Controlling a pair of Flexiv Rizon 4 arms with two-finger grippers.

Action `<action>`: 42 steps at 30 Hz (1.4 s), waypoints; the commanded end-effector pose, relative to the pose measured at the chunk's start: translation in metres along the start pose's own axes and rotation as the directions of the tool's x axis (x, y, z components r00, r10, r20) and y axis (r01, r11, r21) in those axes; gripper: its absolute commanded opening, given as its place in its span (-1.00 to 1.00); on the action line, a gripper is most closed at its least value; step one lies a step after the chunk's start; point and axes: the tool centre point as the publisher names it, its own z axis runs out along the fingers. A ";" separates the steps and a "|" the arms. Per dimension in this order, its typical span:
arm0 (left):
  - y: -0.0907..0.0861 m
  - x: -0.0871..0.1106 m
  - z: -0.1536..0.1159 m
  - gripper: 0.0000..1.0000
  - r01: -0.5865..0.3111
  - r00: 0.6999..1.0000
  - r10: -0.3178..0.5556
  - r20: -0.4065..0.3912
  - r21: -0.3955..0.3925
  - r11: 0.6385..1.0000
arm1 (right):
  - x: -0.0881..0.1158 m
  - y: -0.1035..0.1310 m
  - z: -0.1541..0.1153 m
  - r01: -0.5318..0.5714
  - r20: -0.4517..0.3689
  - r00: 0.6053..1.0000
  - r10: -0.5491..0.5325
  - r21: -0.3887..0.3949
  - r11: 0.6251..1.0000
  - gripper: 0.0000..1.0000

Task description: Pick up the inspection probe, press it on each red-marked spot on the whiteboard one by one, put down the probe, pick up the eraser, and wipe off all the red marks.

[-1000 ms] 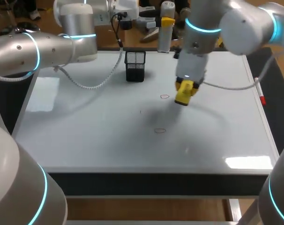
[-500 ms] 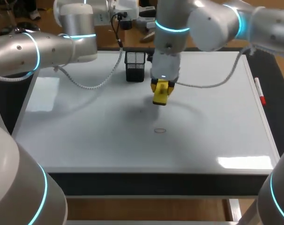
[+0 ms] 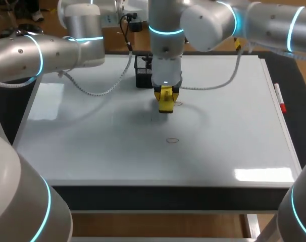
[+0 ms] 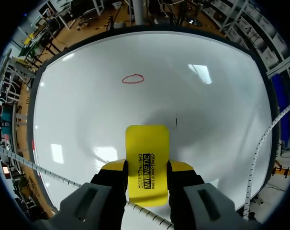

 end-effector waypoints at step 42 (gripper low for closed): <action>-0.002 -0.001 0.000 -1.00 0.002 1.000 -0.002 -0.002 -0.003 1.000 | 0.049 -0.013 0.033 -0.064 0.028 0.998 0.065 -0.036 0.997 -1.00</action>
